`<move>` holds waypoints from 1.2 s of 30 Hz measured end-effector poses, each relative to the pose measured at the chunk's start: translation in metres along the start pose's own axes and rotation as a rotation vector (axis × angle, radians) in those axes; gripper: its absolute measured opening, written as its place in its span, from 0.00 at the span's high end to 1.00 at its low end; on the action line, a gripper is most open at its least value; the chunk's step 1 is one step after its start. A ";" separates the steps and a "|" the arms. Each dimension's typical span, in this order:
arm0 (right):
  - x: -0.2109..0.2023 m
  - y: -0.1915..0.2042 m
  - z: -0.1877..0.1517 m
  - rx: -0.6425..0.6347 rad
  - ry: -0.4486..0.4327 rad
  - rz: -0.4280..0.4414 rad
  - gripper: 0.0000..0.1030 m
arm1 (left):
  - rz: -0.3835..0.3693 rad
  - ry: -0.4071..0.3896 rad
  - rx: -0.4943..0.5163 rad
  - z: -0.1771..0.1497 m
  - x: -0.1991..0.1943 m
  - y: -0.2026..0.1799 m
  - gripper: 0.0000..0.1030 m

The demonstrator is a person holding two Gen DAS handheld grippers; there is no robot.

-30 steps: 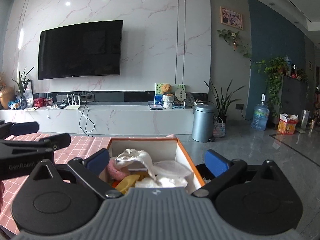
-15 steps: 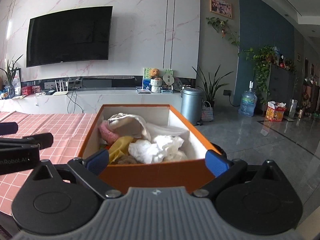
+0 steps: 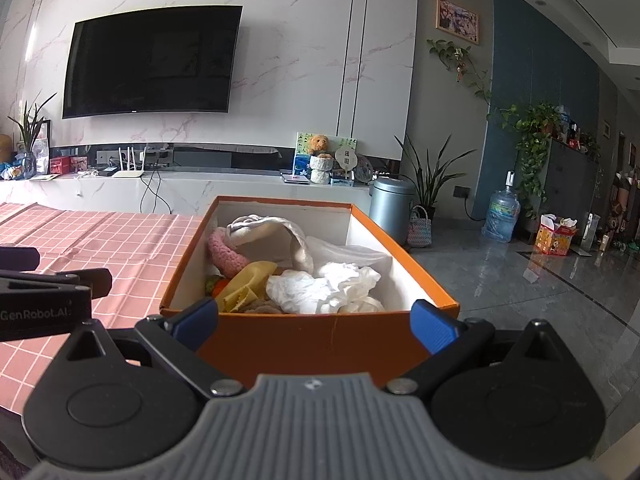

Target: Organize soft objects

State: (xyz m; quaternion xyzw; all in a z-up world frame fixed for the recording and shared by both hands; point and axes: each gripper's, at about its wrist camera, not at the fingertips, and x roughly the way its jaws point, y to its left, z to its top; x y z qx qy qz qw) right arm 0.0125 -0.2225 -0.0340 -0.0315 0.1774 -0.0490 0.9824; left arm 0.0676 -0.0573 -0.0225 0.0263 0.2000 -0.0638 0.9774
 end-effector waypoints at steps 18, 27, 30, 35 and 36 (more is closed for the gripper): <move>0.000 0.000 0.000 0.004 0.005 0.005 0.03 | 0.012 0.010 -0.007 0.001 -0.003 0.001 0.04; 0.000 0.000 0.000 0.004 0.006 0.006 0.03 | 0.012 0.009 -0.007 0.001 -0.003 0.001 0.04; 0.001 0.000 -0.001 0.003 0.009 0.007 0.03 | 0.013 0.009 -0.007 0.001 -0.003 0.001 0.04; 0.001 0.001 -0.001 0.003 0.012 0.009 0.03 | 0.013 0.010 -0.009 0.001 -0.003 0.002 0.04; 0.002 0.001 -0.002 0.003 0.013 0.009 0.03 | 0.012 0.011 -0.009 0.002 -0.003 0.002 0.04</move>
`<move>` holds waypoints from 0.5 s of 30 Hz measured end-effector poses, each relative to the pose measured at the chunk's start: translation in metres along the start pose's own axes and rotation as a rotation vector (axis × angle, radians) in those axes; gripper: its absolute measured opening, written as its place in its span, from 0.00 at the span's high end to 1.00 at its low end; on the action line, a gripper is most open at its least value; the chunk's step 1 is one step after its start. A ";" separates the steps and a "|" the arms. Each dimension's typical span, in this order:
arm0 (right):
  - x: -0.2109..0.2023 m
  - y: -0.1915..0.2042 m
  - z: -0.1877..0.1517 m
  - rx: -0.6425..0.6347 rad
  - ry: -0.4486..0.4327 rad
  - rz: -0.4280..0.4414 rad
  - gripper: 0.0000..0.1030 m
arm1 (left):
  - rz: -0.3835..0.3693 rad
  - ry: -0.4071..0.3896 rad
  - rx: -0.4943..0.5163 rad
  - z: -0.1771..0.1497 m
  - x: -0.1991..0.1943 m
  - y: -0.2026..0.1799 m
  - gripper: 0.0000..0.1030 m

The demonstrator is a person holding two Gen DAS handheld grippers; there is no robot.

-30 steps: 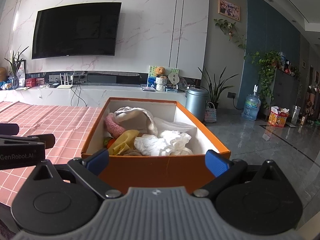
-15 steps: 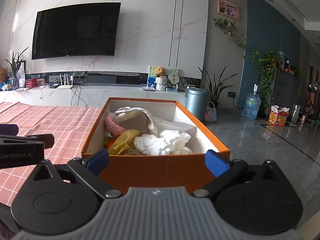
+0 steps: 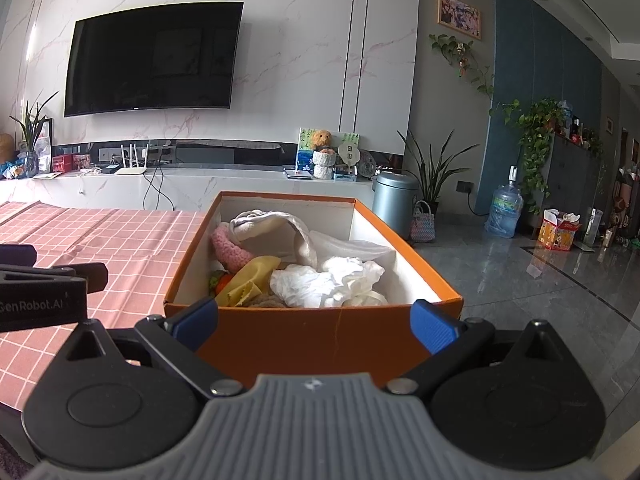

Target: Organize soft objects

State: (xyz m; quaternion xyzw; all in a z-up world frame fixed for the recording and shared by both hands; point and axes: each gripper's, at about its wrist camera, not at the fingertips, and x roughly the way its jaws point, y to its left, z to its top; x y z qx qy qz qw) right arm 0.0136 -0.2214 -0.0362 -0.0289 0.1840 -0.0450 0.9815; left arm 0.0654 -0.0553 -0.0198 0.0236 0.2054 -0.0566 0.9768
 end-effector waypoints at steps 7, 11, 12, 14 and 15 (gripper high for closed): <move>0.000 0.000 0.000 0.001 0.001 0.001 0.03 | 0.000 0.000 0.000 0.000 0.000 0.000 0.04; 0.001 0.000 0.000 0.000 0.003 0.001 0.03 | 0.000 0.002 -0.004 0.000 0.000 0.001 0.04; 0.002 0.000 -0.001 0.001 0.005 0.001 0.03 | 0.000 0.003 -0.004 0.000 0.000 0.001 0.04; 0.003 0.000 -0.001 0.003 0.007 0.003 0.03 | 0.001 0.002 -0.002 0.000 0.000 0.001 0.04; 0.004 0.000 -0.002 0.004 0.008 0.003 0.03 | 0.001 0.003 -0.002 0.000 0.000 0.001 0.04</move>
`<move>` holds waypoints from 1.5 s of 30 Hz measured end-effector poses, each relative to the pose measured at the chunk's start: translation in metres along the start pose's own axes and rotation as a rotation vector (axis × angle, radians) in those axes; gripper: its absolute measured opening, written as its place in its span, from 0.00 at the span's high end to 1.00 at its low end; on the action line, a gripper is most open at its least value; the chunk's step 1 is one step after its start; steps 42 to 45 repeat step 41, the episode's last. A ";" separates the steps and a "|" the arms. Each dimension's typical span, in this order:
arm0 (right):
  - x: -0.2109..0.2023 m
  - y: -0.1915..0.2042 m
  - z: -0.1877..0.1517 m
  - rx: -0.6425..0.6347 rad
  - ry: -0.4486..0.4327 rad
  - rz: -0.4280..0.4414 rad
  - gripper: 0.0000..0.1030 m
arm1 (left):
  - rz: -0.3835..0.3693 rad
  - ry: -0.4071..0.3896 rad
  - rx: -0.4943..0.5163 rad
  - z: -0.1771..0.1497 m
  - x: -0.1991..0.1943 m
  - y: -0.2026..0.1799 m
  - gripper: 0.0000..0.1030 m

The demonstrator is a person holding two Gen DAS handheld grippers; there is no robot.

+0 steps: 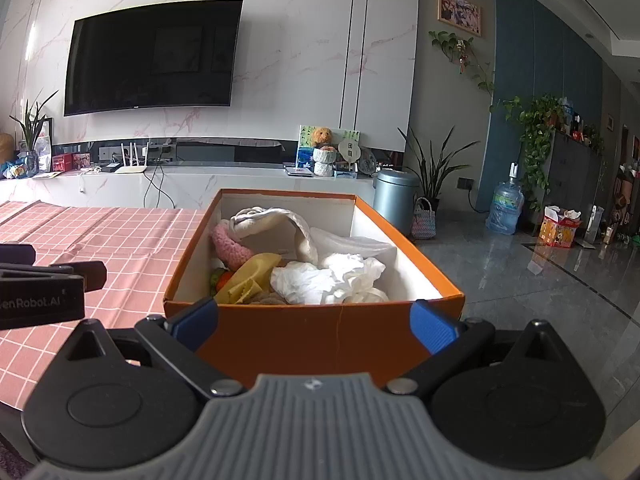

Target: Organize soft objects

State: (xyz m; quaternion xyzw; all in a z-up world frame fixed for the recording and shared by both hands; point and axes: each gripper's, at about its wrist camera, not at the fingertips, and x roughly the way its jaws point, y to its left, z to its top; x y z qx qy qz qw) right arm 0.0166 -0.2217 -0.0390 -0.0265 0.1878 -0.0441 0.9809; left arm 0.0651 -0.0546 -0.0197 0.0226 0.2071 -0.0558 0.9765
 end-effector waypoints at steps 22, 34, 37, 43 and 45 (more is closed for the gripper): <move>0.001 0.000 -0.001 0.005 0.006 0.001 0.03 | 0.002 0.001 -0.001 -0.001 -0.002 0.000 0.04; 0.001 0.000 -0.002 0.006 0.007 0.002 0.03 | -0.001 0.000 0.005 0.001 -0.004 -0.004 0.04; 0.001 0.000 -0.002 0.006 0.008 0.002 0.03 | -0.006 -0.002 0.005 0.002 -0.005 -0.005 0.04; 0.001 0.000 -0.002 0.006 0.009 0.002 0.03 | -0.002 -0.005 0.003 0.003 -0.007 -0.005 0.04; 0.001 0.000 -0.002 0.006 0.009 0.002 0.03 | -0.002 -0.005 0.003 0.003 -0.007 -0.005 0.04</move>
